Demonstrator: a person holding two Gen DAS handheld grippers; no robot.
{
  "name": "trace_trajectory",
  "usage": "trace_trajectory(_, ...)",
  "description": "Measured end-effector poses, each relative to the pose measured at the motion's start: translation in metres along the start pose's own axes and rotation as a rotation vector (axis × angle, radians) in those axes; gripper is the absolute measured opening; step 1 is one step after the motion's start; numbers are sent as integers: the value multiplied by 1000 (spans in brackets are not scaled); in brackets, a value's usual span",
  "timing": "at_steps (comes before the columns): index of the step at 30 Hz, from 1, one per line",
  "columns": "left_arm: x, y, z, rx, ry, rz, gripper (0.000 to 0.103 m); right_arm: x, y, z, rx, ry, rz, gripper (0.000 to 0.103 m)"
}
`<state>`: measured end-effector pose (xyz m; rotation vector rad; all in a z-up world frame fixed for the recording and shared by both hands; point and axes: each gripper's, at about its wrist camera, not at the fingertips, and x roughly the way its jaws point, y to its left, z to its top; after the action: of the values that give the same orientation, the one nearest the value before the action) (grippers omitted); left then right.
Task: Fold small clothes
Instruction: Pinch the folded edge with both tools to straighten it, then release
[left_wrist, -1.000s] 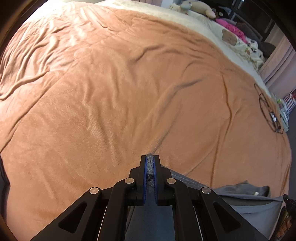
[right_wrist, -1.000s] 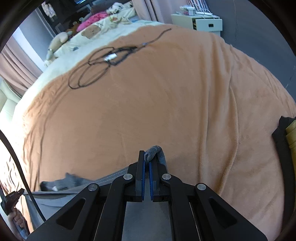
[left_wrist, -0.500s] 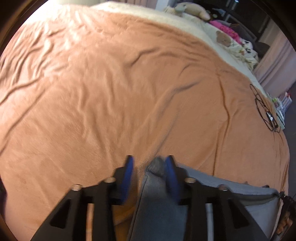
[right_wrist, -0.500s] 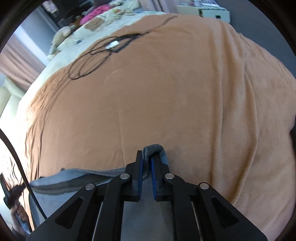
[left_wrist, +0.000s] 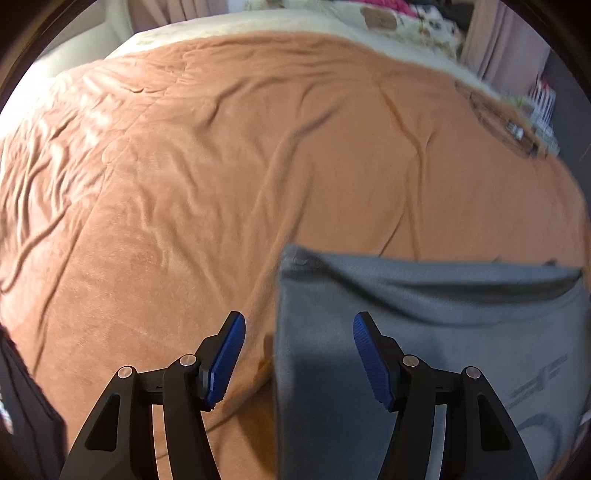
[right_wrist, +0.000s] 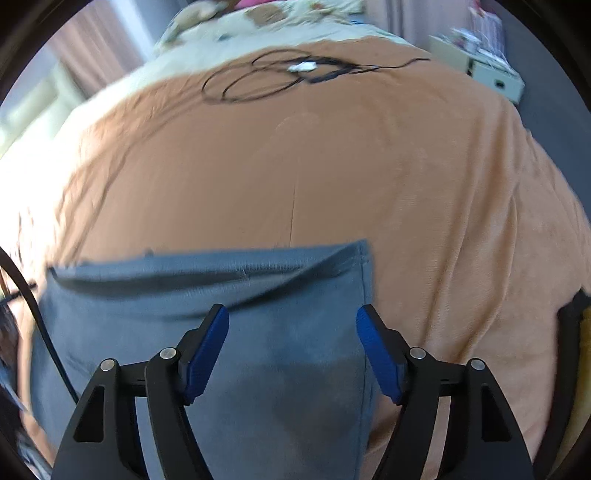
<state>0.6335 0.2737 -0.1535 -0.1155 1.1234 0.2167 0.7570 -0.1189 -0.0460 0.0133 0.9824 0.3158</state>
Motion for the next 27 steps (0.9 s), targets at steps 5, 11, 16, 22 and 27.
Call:
trace_trajectory(5, 20, 0, 2, -3, 20, 27, 63, 23, 12, -5, -121, 49, -87, 70)
trace_trajectory(11, 40, 2, 16, -79, 11, 1, 61, 49, 19, 10, -113, 47, -99, 70)
trace_trajectory(16, 49, -2, 25, -93, -27, -15, 34, 62, 5, 24, -25, 31, -72, 65)
trace_trajectory(22, 50, -2, 32, -116, -57, -9, 8, 66, 2, 25, -9, -15, -141, 22)
trace_trajectory(27, 51, 6, 32, -145, -41, 6, 9, 65, -5, 21, 57, -11, -146, 13)
